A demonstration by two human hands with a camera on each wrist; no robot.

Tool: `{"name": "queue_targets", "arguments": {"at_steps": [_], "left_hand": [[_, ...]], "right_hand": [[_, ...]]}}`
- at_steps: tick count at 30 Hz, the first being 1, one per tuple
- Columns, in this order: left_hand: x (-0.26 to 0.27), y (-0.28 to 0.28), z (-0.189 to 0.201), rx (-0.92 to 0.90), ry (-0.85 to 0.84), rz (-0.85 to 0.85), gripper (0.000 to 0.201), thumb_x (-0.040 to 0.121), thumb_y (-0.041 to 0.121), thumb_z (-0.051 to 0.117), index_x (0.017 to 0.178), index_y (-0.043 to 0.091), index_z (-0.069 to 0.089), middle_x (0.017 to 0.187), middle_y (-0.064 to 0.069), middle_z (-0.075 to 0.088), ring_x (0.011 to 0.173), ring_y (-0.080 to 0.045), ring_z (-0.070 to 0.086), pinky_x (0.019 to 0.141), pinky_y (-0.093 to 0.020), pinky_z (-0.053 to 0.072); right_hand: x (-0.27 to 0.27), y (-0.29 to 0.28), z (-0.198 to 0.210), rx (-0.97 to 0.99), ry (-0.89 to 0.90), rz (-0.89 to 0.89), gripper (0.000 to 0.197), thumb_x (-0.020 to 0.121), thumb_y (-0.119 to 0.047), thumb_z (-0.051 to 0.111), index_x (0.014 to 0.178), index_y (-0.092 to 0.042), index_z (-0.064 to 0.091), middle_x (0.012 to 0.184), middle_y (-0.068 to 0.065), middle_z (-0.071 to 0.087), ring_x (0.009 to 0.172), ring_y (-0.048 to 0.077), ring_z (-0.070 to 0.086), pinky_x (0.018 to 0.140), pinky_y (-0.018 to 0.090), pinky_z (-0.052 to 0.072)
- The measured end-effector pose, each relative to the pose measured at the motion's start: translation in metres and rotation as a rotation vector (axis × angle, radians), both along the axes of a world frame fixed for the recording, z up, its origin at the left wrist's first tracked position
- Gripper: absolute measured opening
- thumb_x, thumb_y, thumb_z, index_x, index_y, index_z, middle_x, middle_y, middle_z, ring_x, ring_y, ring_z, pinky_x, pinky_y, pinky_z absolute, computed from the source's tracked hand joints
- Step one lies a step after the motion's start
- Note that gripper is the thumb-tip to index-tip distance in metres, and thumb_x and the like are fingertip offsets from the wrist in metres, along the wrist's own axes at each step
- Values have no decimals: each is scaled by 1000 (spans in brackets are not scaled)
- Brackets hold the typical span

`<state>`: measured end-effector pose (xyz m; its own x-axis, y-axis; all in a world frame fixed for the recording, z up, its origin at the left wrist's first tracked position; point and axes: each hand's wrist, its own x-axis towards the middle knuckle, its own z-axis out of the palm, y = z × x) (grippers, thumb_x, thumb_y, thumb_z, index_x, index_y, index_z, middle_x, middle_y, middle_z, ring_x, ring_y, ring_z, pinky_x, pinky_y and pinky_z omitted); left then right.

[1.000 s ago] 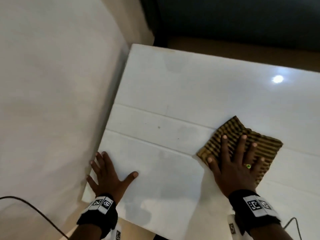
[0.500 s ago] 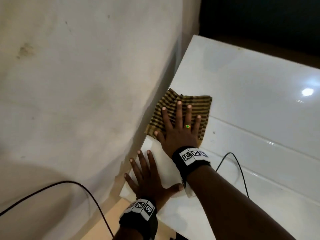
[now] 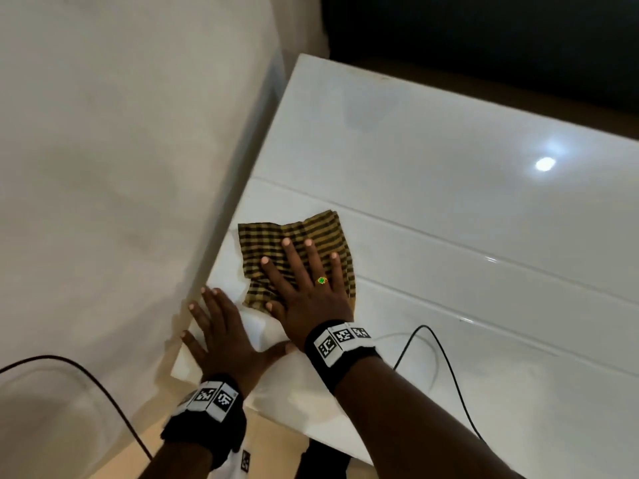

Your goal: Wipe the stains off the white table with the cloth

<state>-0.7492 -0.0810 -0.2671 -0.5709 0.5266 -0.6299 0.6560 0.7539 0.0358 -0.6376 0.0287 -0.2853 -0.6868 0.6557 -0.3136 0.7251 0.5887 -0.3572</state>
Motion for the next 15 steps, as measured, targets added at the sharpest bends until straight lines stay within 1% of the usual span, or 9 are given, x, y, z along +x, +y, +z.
{"name": "queue_targets", "arguments": {"at_steps": [2, 3, 5, 7, 8, 9, 11, 13, 15], "left_hand": [[16, -6, 6, 59, 42, -20, 143, 52, 102, 32, 151, 18, -27, 162, -5, -29, 151, -33, -19, 116, -69, 0], [25, -8, 10, 88, 62, -49, 131, 64, 93, 40, 151, 21, -27, 161, -2, -31, 151, -34, -19, 115, -70, 1], [47, -9, 15, 159, 103, -101, 113, 83, 65, 53, 151, 24, -27, 159, 1, -36, 150, -34, -22, 115, -73, 3], [75, -5, 18, 186, 87, -145, 108, 92, 44, 58, 150, 25, -31, 157, 2, -40, 148, -30, -29, 116, -71, 0], [89, -2, 18, 202, 58, -187, 105, 94, 43, 56, 149, 26, -32, 157, 3, -40, 147, -28, -32, 116, -70, -2], [110, 2, 17, 223, 21, -249, 101, 95, 48, 51, 148, 25, -32, 158, 3, -39, 146, -27, -34, 117, -69, -4], [144, 9, 17, 229, -40, -360, 96, 93, 67, 34, 150, 23, -30, 160, 2, -35, 146, -25, -35, 117, -67, -6], [188, 18, 15, 187, -87, -468, 99, 85, 77, 20, 153, 19, -22, 162, 0, -30, 147, -27, -32, 117, -68, -2], [231, 25, 14, 144, -113, -577, 103, 82, 79, 18, 156, 15, -13, 164, -4, -24, 150, -31, -23, 116, -69, 3]], "right_hand": [[29, -6, 2, -8, -14, -34, 71, 95, -62, 39, 157, -43, 9, 168, -1, -5, 154, 31, -5, 119, 59, -8], [44, -9, 4, -15, -16, -55, 71, 96, -62, 39, 157, -43, 9, 168, -1, -6, 154, 31, -6, 119, 59, -9], [79, -15, 7, -22, -31, -96, 72, 96, -61, 40, 157, -42, 8, 168, -1, -7, 154, 31, -6, 119, 58, -8], [120, -21, 9, -30, -53, -138, 71, 96, -61, 40, 157, -42, 8, 168, -1, -7, 154, 31, -5, 120, 59, -5], [138, -24, 10, -36, -58, -158, 71, 97, -61, 39, 157, -42, 8, 168, -1, -7, 154, 31, -5, 120, 59, -4], [163, -26, 11, -44, -69, -183, 70, 97, -61, 39, 157, -42, 9, 168, -1, -6, 154, 31, -4, 120, 60, -2], [200, -30, 13, -51, -77, -213, 69, 97, -61, 39, 157, -42, 11, 168, 0, -2, 154, 32, -1, 120, 61, 2], [244, -33, 14, -59, -90, -268, 69, 97, -61, 38, 157, -43, 11, 168, -1, -1, 154, 31, -1, 119, 62, 4], [289, -34, 15, -59, -95, -333, 68, 97, -61, 37, 157, -44, 10, 168, -2, -3, 154, 31, -2, 120, 61, 4]]}}
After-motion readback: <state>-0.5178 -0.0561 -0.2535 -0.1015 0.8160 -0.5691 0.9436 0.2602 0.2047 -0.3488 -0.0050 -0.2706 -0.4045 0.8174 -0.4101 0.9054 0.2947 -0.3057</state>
